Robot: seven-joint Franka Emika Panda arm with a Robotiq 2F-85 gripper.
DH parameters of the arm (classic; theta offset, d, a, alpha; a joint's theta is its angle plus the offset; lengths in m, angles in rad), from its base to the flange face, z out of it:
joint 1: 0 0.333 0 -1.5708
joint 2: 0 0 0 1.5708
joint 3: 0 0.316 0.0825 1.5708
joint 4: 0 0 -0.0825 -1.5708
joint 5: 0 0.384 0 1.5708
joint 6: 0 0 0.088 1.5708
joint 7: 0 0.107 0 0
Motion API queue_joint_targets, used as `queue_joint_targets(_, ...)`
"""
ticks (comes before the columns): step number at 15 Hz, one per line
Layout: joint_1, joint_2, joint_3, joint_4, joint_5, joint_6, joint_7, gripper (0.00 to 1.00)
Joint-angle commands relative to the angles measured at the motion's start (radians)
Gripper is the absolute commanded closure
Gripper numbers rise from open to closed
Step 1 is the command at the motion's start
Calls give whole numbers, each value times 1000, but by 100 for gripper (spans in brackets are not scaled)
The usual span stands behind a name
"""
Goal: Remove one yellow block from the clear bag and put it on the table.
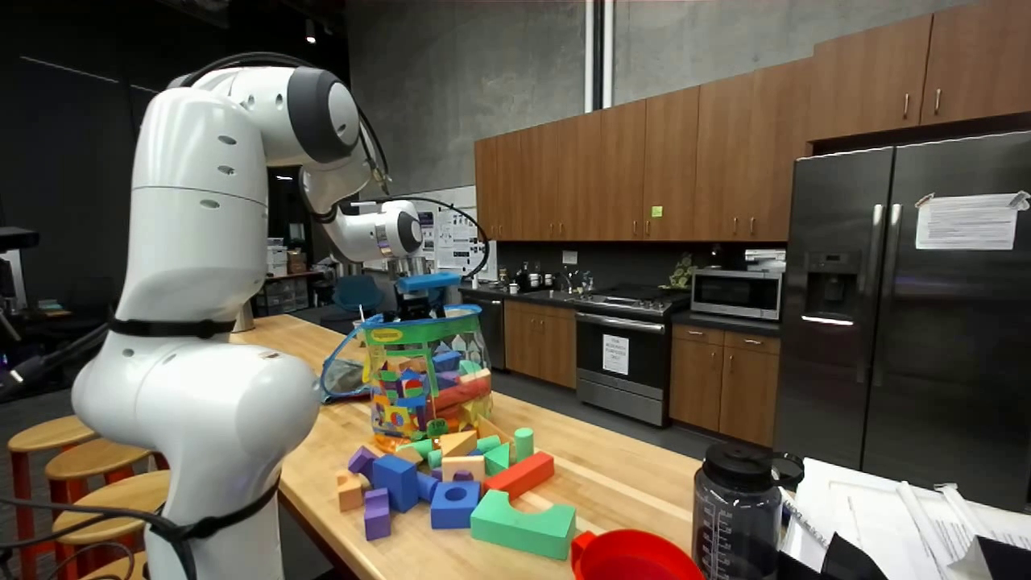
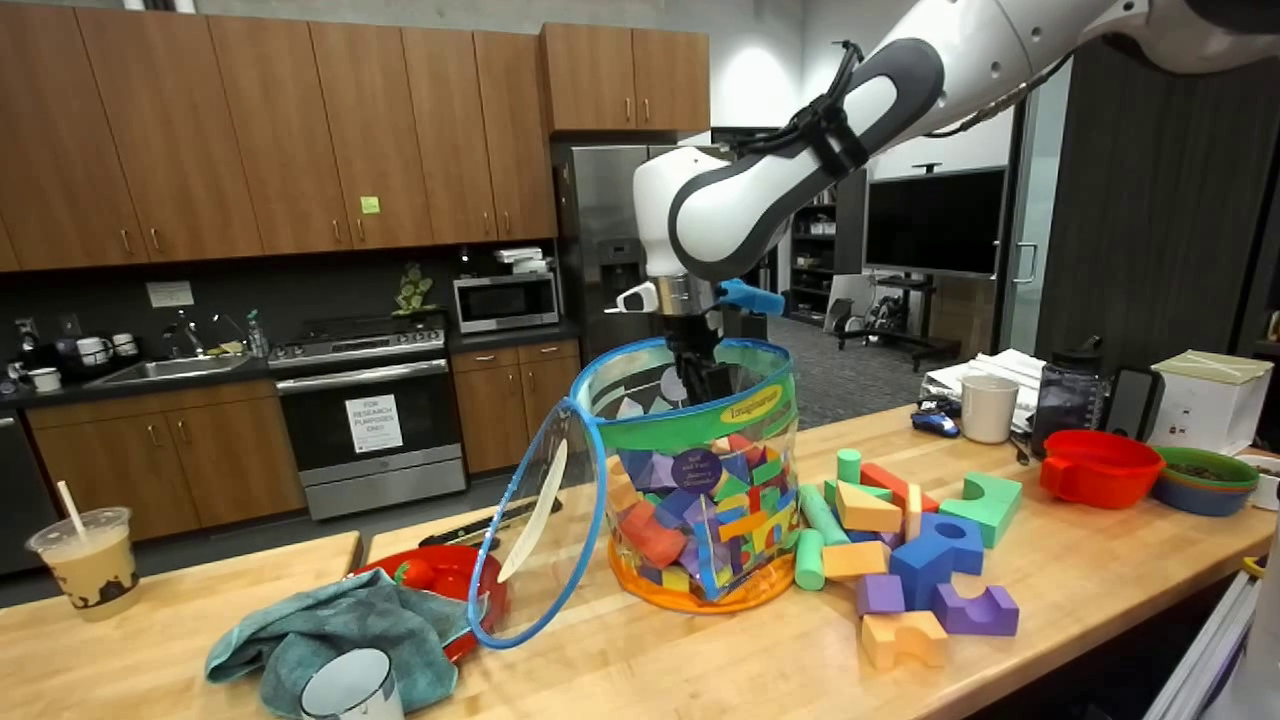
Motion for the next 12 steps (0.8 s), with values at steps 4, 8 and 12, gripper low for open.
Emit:
queue_joint_targets(4,-7,0,11,1,-2,-7,7,0)
queue_joint_targets(8,-6,-2,15,-23,1,-10,5,0)
queue_joint_targets(12,-3,-3,25,-67,14,-6,22,0)
